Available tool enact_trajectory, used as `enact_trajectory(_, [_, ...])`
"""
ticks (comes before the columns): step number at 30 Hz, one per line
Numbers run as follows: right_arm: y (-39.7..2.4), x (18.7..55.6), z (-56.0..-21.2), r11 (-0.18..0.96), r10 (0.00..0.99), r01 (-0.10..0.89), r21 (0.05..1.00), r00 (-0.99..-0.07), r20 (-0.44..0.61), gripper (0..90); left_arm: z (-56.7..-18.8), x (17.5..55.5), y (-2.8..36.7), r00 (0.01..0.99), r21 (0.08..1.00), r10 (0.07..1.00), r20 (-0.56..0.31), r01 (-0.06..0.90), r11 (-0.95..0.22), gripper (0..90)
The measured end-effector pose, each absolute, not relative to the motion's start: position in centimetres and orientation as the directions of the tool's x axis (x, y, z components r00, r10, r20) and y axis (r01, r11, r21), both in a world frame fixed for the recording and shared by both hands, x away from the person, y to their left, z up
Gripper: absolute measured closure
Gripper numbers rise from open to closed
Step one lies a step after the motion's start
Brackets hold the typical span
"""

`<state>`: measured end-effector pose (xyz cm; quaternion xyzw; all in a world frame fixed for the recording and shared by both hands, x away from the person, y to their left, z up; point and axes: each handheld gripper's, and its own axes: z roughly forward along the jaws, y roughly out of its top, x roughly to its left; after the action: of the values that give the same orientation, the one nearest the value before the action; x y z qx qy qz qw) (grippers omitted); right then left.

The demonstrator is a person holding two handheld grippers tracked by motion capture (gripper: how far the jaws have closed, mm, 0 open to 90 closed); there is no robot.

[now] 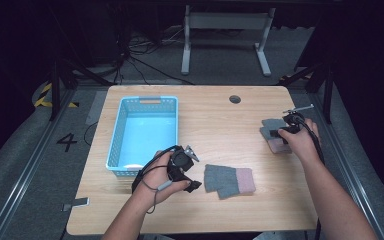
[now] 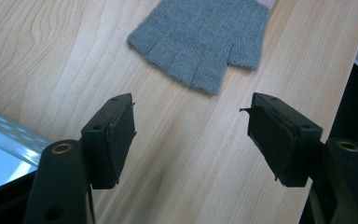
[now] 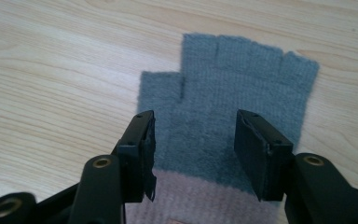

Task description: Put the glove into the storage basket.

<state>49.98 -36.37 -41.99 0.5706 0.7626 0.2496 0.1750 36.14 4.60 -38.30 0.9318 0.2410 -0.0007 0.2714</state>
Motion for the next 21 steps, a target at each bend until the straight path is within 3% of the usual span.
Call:
enact_trajectory(14, [-36.4,50.2,-43.4,0.225,0.966,0.807,0.547,-0.258,-0.017,46.3,-38.2,36.0,4.6,0.883,0.511,0.451,-0.129,0.449,-0.733,32.4])
enact_trajectory(21, [-36.5,50.3,-43.3,0.206,0.97,0.819,0.535,-0.243,-0.002,58.9,-38.2,36.0,4.5,0.884,0.509,0.449,-0.128,0.448,-0.736,32.4])
